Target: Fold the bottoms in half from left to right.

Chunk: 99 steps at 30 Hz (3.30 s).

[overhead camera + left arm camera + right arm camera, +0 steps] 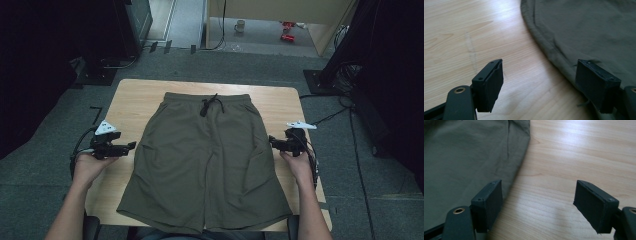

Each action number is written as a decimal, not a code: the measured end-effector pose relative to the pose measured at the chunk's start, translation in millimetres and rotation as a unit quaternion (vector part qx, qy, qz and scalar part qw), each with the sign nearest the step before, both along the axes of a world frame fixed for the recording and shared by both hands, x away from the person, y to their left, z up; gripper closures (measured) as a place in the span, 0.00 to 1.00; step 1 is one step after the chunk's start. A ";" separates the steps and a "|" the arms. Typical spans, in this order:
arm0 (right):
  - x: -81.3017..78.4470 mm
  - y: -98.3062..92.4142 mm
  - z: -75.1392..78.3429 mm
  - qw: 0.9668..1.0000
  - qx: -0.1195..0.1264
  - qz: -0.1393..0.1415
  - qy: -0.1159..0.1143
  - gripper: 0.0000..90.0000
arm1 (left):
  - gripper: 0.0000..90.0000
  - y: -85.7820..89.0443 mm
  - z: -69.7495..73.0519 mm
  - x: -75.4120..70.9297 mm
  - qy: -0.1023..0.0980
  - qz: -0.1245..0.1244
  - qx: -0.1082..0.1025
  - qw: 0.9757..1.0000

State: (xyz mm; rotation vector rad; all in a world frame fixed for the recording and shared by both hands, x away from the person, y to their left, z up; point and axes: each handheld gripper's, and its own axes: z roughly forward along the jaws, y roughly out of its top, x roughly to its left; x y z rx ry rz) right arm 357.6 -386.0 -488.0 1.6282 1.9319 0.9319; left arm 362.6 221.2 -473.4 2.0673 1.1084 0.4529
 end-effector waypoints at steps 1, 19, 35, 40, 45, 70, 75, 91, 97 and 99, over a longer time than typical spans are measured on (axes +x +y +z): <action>0.2 1.1 0.9 1.000 0.002 0.002 -0.002 0.25 | 0.25 -0.8 0.4 -1.3 0.000 -0.003 0.000 1.000; 7.2 21.3 5.8 0.999 0.009 0.037 -0.008 0.27 | 0.27 -17.8 -1.4 -38.5 0.008 -0.050 -0.009 0.999; 9.5 34.5 7.3 0.998 0.009 0.055 -0.004 0.28 | 0.28 -29.0 -28.0 -64.7 0.026 -0.080 -0.007 0.996; 10.2 46.8 10.4 0.997 0.019 0.077 -0.008 0.28 | 0.28 -31.2 -31.2 -70.1 0.023 -0.090 0.005 0.996; 13.7 64.8 14.6 0.994 0.012 0.106 -0.013 0.29 | 0.28 -33.4 -36.2 -72.3 0.022 -0.098 0.021 0.995; 49.5 137.3 34.1 0.982 0.016 0.188 0.001 0.33 | 0.22 -31.8 -44.5 -78.7 -0.005 -0.091 0.013 0.996; 55.9 147.1 36.3 0.982 0.015 0.189 -0.001 0.34 | 0.23 -32.0 -44.4 -79.1 -0.006 -0.087 0.012 0.996; 84.6 174.8 33.7 0.980 0.028 0.198 0.016 0.34 | 0.49 -34.3 -41.5 -82.1 -0.005 -0.099 0.006 0.995; 85.6 187.8 36.2 0.978 0.035 0.203 0.007 0.39 | 0.49 -34.4 -40.7 -82.4 -0.002 -0.099 0.007 0.995; 87.0 191.9 34.4 0.977 0.031 0.210 0.003 0.40 | 0.49 -34.5 -40.5 -82.2 -0.001 -0.098 0.008 0.995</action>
